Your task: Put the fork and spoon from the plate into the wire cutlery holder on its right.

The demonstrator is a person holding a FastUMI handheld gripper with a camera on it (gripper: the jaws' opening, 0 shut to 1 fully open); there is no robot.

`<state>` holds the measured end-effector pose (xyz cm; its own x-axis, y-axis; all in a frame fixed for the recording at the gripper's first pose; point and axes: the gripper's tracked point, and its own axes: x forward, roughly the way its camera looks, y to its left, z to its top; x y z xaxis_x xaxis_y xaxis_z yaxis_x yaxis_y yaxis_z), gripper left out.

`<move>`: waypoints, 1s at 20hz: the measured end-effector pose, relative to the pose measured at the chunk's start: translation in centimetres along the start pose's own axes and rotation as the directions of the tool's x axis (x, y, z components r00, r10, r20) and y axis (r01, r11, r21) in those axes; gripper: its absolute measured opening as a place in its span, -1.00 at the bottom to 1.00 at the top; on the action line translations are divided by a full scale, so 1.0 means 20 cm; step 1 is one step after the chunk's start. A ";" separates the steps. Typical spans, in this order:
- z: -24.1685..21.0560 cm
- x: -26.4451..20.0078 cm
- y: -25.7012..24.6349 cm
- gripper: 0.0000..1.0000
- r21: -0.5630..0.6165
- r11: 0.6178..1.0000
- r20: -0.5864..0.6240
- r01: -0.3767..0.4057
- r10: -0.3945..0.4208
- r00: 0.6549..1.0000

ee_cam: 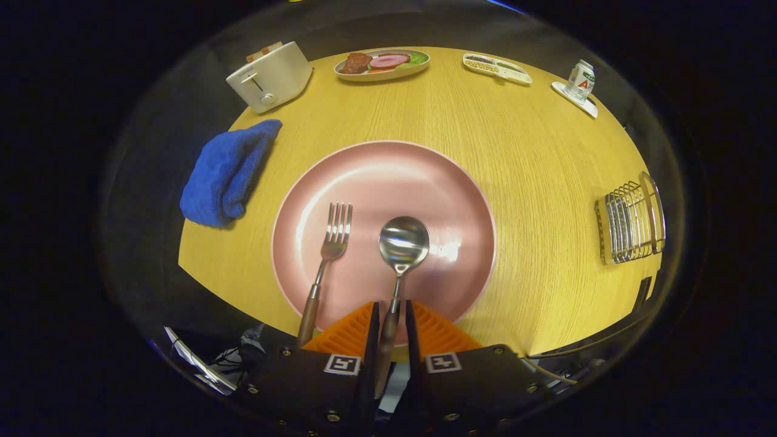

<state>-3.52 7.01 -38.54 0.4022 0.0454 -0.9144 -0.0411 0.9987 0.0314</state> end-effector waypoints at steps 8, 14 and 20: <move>0.10 -0.05 0.00 -0.90 0.059 0.998 0.084 -0.037 0.032 0.996; 0.16 -0.14 -0.06 -0.90 0.102 0.994 0.132 -0.039 0.025 0.991; 0.24 -0.27 -0.22 -0.90 0.148 0.989 0.200 -0.022 -0.008 0.980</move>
<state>-1.02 2.59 -31.85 0.5770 0.0416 -0.8157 0.0856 0.9901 0.1110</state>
